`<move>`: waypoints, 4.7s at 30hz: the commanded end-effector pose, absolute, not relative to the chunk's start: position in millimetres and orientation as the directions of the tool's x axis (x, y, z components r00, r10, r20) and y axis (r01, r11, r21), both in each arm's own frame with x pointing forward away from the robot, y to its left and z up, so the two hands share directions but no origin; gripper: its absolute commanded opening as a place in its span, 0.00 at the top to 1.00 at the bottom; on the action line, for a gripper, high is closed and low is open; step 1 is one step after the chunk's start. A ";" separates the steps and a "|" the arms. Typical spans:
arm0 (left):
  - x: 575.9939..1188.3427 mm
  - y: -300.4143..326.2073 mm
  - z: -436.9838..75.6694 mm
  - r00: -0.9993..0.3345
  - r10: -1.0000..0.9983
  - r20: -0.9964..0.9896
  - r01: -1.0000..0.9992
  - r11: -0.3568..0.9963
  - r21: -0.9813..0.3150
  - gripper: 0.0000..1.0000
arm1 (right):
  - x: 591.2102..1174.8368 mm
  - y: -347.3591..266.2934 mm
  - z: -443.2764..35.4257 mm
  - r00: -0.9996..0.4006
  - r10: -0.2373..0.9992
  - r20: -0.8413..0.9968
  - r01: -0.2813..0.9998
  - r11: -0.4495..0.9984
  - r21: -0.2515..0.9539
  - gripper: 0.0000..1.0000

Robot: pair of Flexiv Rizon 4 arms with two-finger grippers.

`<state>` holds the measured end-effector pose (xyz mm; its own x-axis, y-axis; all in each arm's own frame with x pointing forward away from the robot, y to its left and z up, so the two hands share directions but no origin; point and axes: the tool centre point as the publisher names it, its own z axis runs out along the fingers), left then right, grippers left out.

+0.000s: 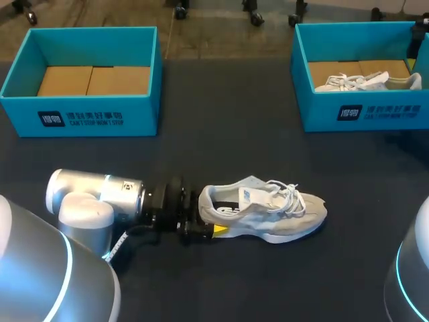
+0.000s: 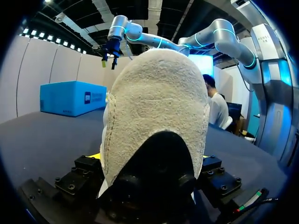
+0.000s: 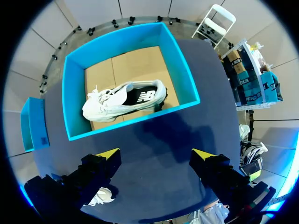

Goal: Take the shoe out of the shoebox, open the shoe tongue, remove and reinsert the insole, then place the shoe into the shoebox

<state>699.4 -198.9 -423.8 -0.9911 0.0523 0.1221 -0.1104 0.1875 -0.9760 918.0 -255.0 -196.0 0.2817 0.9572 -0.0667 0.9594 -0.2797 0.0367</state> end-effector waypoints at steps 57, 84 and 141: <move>697.9 -194.5 -422.5 -0.990 0.052 0.131 -0.119 0.186 -0.975 1.00 | 809.4 -59.2 -199.3 0.245 0.968 -0.062 0.968 -0.247 -0.036 0.00; 697.9 -194.5 -422.5 -0.990 0.052 0.131 -0.119 0.186 -0.975 1.00 | 760.4 63.9 -224.5 0.233 0.969 -0.087 0.969 -0.239 -0.069 0.00; 697.9 -194.5 -422.5 -0.990 0.052 0.131 -0.119 0.186 -0.975 1.00 | 689.3 166.8 -321.7 0.187 0.941 -0.281 0.982 -0.172 0.076 0.00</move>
<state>698.9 -194.1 -421.9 -0.9898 0.0545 0.1316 -0.1194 0.1871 -0.9751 695.0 155.9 -315.0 0.0930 0.9626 -0.2545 0.9955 -0.0859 0.0388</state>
